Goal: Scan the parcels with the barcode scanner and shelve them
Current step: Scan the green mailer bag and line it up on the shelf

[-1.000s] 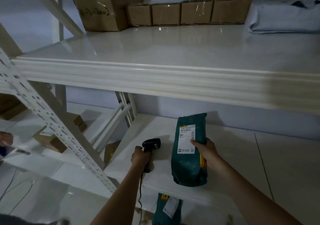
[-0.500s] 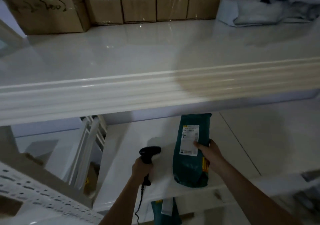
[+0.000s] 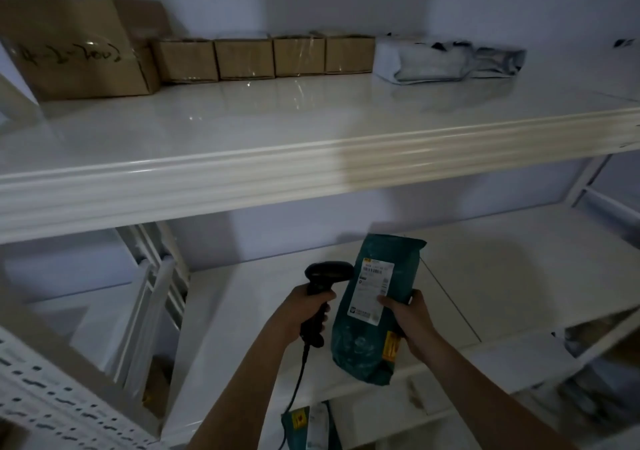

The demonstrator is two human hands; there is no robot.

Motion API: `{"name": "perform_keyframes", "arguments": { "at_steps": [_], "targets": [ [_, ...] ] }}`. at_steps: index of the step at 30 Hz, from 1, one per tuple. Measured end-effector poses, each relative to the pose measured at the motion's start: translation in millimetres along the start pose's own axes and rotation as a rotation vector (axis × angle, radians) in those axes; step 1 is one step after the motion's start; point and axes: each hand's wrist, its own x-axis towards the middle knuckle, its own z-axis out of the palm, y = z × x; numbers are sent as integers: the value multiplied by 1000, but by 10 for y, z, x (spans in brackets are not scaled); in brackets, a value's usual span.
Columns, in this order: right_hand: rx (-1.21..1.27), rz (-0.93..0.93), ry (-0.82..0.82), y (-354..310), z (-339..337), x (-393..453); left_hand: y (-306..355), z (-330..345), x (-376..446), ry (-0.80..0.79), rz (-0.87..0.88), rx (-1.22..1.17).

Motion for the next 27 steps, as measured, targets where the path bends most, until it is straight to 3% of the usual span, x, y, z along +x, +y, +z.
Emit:
{"name": "perform_keyframes", "arguments": {
  "at_steps": [7,27],
  "targets": [
    [5,-80,18,-35,-92,-125,127,319,-101,63,108,179],
    [9,-157,-30,-69,-167,-157,206,522,-223,63,160,246]
  ]
}}
